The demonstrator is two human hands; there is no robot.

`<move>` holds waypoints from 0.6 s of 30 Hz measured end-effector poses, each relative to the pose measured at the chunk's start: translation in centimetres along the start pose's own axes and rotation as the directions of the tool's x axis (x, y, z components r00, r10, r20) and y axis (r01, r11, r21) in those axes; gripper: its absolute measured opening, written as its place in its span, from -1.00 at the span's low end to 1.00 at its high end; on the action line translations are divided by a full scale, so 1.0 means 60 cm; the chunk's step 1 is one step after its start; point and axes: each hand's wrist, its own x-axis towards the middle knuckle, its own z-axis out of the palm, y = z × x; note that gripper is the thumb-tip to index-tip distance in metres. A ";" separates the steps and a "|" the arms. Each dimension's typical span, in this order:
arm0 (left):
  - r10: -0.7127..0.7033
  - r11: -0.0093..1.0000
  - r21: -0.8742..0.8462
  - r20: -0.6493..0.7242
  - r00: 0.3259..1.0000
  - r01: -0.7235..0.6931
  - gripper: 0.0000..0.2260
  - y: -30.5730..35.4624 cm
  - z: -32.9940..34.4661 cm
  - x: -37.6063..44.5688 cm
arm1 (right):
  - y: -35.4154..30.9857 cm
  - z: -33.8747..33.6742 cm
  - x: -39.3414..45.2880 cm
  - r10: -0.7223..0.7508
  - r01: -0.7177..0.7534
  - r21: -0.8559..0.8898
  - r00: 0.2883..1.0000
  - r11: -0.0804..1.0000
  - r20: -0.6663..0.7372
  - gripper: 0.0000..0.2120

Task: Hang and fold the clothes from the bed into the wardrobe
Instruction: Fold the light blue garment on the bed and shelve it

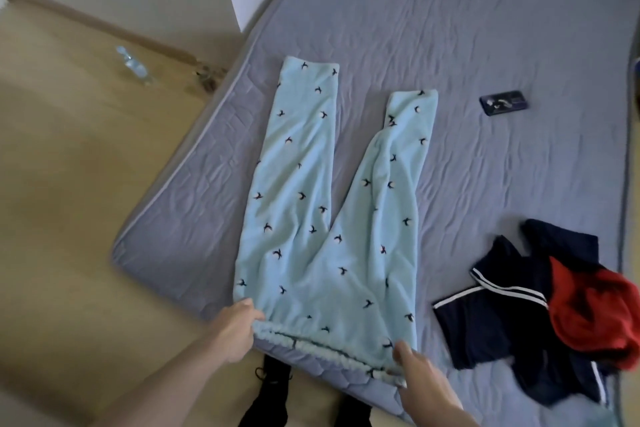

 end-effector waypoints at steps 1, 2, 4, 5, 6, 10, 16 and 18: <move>-0.026 0.999 -0.045 0.028 0.999 0.027 -0.66 -0.001 0.014 0.005 | 0.005 0.016 0.009 0.001 -0.001 -0.006 1.000 1.000 0.023 -0.55; -0.063 0.993 -0.096 0.047 0.997 0.067 -0.73 -0.003 0.030 0.010 | 0.009 0.031 0.019 -0.009 0.010 -0.022 0.999 1.000 0.048 -0.50; -0.126 0.968 -0.208 0.066 0.990 0.137 -0.80 -0.003 0.059 0.013 | 0.015 0.056 0.036 -0.019 0.024 -0.047 0.995 0.999 0.096 -0.52; -0.157 0.953 -0.253 0.063 0.986 0.168 -0.72 -0.001 0.072 0.014 | 0.016 0.066 0.044 -0.011 0.016 -0.049 0.994 0.999 0.113 -0.55; -0.185 0.943 -0.272 0.052 0.981 0.192 -0.69 -0.002 0.081 0.014 | 0.017 0.077 0.052 0.000 0.006 -0.050 0.992 0.999 0.128 -0.58; -0.359 0.859 -0.422 -0.090 0.929 0.291 -0.77 0.001 0.113 0.011 | 0.013 0.112 0.077 0.054 -0.045 -0.053 0.980 0.998 0.192 -0.61; -0.621 0.339 -0.851 0.118 0.775 0.401 -0.37 0.036 0.133 0.017 | 0.010 0.140 0.088 0.100 -0.089 -0.055 0.960 0.995 0.261 -0.63; -0.478 0.409 -0.841 0.132 0.868 0.353 -0.58 0.057 0.136 0.012 | 0.018 0.140 0.090 0.099 -0.100 -0.013 0.957 0.995 0.272 -0.64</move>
